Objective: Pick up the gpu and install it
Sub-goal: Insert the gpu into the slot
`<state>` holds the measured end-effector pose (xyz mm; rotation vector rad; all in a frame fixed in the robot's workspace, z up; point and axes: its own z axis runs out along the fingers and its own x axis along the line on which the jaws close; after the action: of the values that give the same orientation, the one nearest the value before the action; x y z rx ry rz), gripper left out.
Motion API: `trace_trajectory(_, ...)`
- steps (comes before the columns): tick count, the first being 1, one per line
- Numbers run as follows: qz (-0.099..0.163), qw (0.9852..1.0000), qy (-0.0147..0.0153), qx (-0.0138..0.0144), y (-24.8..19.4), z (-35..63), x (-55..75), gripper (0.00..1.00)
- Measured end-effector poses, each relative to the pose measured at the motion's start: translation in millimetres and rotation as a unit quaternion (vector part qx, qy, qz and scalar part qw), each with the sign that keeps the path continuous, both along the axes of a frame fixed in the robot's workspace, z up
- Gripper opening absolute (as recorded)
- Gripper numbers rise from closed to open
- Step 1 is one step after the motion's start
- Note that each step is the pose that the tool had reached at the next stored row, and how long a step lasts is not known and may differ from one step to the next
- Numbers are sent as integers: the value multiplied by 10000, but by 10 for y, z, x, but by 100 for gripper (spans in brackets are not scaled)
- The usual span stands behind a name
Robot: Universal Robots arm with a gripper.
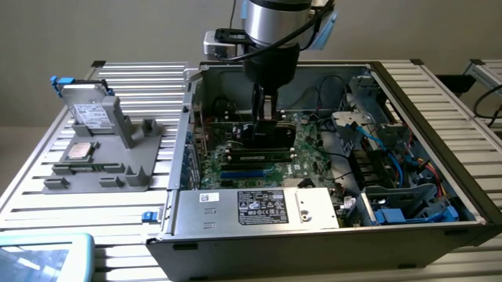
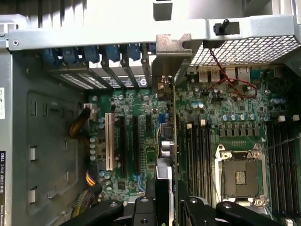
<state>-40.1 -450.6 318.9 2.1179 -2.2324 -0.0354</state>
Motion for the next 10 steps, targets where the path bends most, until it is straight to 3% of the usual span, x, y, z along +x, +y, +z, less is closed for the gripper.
trace_trajectory(10, 0, 10000, 0, -1, -3, -180, -34, 27)
